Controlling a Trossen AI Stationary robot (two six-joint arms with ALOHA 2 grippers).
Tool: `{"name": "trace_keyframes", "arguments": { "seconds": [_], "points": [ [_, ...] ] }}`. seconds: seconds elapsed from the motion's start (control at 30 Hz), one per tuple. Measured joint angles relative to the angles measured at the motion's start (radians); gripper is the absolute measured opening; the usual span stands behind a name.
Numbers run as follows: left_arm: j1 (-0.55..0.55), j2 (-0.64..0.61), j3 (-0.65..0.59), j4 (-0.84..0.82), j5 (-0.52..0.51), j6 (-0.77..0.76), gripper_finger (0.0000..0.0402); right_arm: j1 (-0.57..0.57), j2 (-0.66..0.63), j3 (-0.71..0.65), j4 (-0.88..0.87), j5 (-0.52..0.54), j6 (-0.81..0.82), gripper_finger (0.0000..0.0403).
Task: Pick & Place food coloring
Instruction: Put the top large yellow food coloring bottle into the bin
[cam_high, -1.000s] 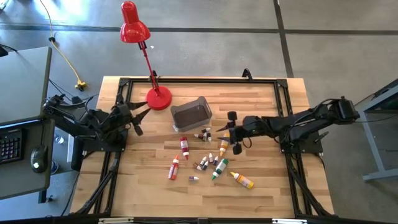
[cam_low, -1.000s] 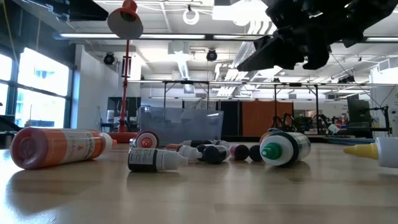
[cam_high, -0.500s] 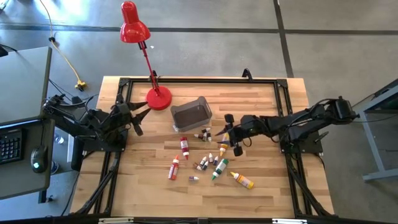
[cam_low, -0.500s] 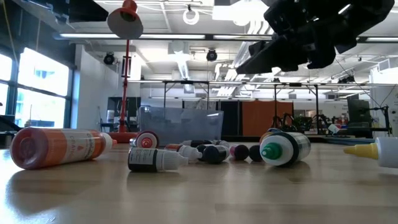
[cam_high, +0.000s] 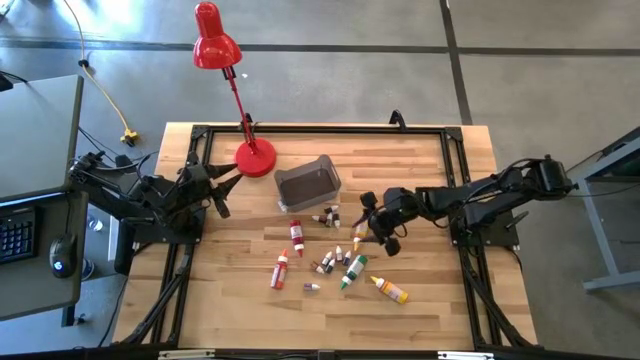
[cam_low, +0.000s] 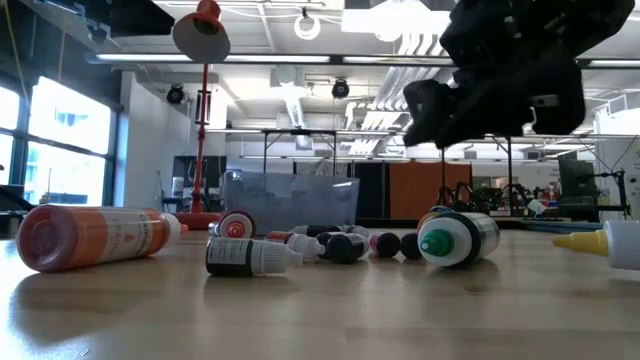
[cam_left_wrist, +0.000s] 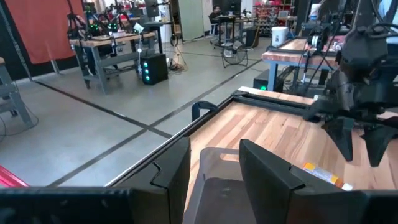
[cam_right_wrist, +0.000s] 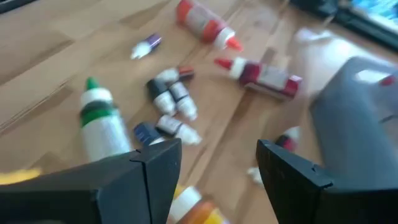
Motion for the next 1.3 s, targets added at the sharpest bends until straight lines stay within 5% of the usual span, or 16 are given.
{"name": "trace_keyframes", "arguments": {
  "seconds": [0.27,0.57,0.83,1.3],
  "points": [
    [0.000,0.000,0.000,-0.005,0.000,-0.003,0.0135,0.012,0.096,0.000,0.016,-0.061,-0.002,0.0204],
    [0.000,0.001,0.000,-0.048,0.002,-0.003,0.0135,0.012,0.288,0.064,-0.021,0.031,-0.208,0.0204],
    [0.000,0.001,0.000,-0.051,0.002,-0.003,0.0135,0.010,0.315,0.211,-0.329,0.217,-0.336,0.0204],
    [0.000,0.001,0.000,-0.132,0.005,-0.003,0.0135,0.007,0.349,0.288,-0.336,0.208,-0.275,0.0172]
  ]
}}
